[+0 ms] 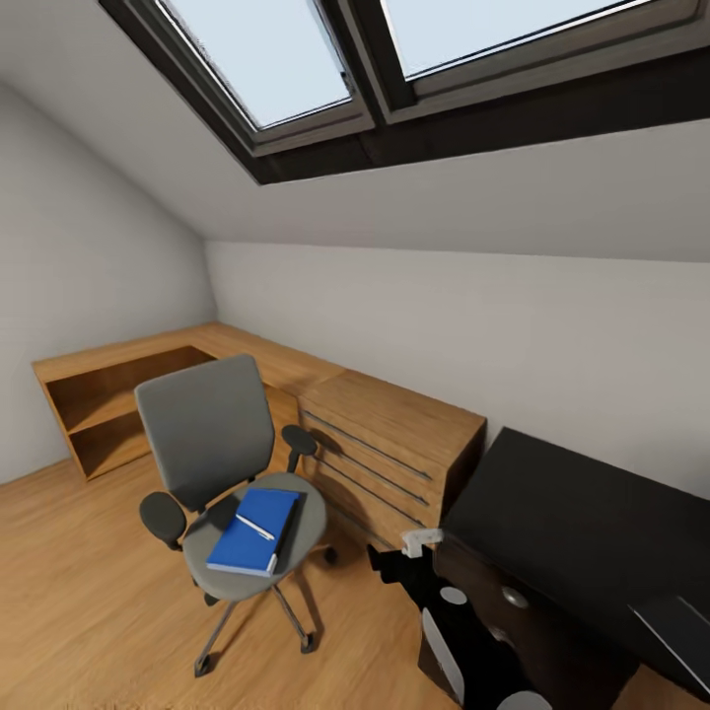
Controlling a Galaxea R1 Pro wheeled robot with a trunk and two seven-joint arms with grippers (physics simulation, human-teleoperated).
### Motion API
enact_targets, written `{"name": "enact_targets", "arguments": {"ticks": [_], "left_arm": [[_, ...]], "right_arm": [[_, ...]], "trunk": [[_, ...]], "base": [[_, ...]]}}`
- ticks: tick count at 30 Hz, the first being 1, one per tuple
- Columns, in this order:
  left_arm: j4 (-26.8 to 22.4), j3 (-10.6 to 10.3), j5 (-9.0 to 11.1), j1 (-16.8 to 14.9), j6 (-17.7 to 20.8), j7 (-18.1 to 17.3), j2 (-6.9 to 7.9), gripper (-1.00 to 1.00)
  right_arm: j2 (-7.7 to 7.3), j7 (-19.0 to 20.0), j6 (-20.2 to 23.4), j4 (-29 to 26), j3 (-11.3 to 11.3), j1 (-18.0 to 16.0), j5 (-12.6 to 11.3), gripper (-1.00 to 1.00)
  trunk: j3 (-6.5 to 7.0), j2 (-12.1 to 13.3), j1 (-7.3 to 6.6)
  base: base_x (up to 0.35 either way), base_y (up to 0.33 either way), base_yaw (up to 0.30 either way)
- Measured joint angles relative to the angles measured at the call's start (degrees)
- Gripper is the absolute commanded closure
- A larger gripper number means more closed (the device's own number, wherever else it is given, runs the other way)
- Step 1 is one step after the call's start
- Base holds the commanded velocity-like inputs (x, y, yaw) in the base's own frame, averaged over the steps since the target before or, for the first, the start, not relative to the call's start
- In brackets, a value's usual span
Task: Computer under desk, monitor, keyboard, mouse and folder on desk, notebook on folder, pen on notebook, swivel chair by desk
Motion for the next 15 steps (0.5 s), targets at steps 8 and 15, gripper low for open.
{"name": "enact_targets", "arguments": {"ticks": [8,15], "left_arm": [[0.0,0.0,0.0,0.0,0.1,-0.1,0.18,-1.00],[0.2,-0.1,0.0,0.0,0.1,-0.2,0.11,-1.00]], "right_arm": [[0.13,-0.6,-1.0,1.1,0.2,0.0,0.1,-1.00],[0.13,-0.7,-1.7,2.1,1.2,0.0,0.2,-1.00]], "trunk": [[-0.22,0.0,0.00],[-0.41,0.0,0.00]], "base": [[0.000,0.000,0.278],[0.000,0.000,0.278]]}}
